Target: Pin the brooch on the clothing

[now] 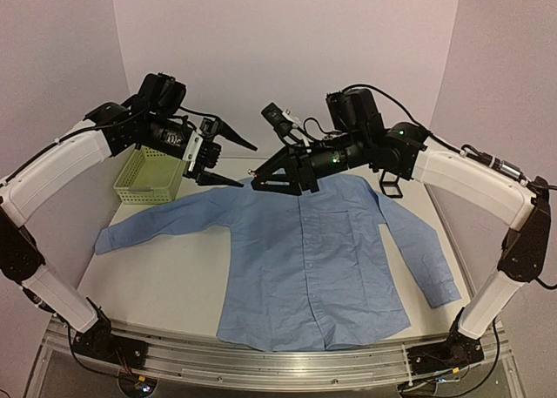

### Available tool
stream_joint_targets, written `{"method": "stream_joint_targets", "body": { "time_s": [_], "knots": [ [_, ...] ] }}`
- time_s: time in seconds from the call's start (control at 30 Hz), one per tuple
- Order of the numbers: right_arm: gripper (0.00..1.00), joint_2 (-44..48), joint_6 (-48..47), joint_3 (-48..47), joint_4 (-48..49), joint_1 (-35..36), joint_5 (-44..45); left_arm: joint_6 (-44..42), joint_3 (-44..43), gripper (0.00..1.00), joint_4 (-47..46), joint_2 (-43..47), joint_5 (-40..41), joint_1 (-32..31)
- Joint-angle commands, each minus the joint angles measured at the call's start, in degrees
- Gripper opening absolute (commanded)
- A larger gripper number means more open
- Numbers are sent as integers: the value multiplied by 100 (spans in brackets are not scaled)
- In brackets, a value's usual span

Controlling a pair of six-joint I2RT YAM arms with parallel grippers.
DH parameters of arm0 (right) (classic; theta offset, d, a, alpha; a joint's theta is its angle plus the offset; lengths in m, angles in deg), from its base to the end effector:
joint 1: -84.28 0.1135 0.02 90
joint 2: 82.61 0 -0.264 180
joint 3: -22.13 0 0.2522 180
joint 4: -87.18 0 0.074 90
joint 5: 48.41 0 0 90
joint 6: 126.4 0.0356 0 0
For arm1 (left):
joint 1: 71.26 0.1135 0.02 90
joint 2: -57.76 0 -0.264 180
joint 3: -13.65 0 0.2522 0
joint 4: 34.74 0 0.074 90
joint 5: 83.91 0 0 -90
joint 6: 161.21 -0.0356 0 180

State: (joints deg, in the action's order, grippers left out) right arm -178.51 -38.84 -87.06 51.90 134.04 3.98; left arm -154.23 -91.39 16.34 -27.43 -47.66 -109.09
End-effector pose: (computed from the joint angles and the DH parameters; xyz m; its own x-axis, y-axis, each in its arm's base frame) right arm 0.2336 0.3097 0.3958 -0.2004 -0.2890 -0.9361 -0.9797 0.0675 0.1888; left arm 0.2323 -0.2167 0.4129 0.8508 0.0824 -0.5189 0.5167 -0.3103 0.7979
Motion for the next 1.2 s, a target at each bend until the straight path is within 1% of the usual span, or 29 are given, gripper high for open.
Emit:
{"method": "stream_joint_targets", "body": {
  "time_s": [0.0, 0.03, 0.1, 0.17, 0.2, 0.33, 0.47, 0.6, 0.73, 0.9, 1.0, 1.17],
  "knots": [
    [24, 17, 33, -299, 220, 47, -107, -876, -470, 66, 1509, -91, -44, -44],
    [24, -2, 28, -317, 212, 82, -94, -743, -437, 64, 1283, -70, -21, -85],
    [24, -5, 9, -312, 212, 111, -76, -395, -382, 56, 874, -13, 40, -168],
    [24, 21, 4, -272, 211, 113, -55, -326, -357, 49, 726, 31, 58, -219],
    [24, 33, -5, -255, 212, 113, -38, -316, -346, 47, 725, 53, 51, -235],
    [24, 45, -27, -237, 210, 115, -3, -309, -252, 44, 662, 130, 66, -314],
    [24, 44, -38, -235, 210, 115, 7, -117, -270, 27, 406, 134, 87, -366],
    [24, 86, -49, -167, 214, 119, 43, -105, -263, 23, 460, 171, 174, -373],
    [24, 82, -54, -116, 210, 114, 60, -146, -181, 14, 481, 245, 196, -375],
    [23, 54, -62, -82, 203, 116, 43, -190, -182, 9, 596, 294, 197, -375],
    [23, 54, -57, -36, 201, 111, 43, -165, -190, 0, 654, 317, 218, -375],
    [23, 22, -54, 2, 209, 113, 49, -120, -180, 0, 754, 354, 197, -375]
  ]
}}
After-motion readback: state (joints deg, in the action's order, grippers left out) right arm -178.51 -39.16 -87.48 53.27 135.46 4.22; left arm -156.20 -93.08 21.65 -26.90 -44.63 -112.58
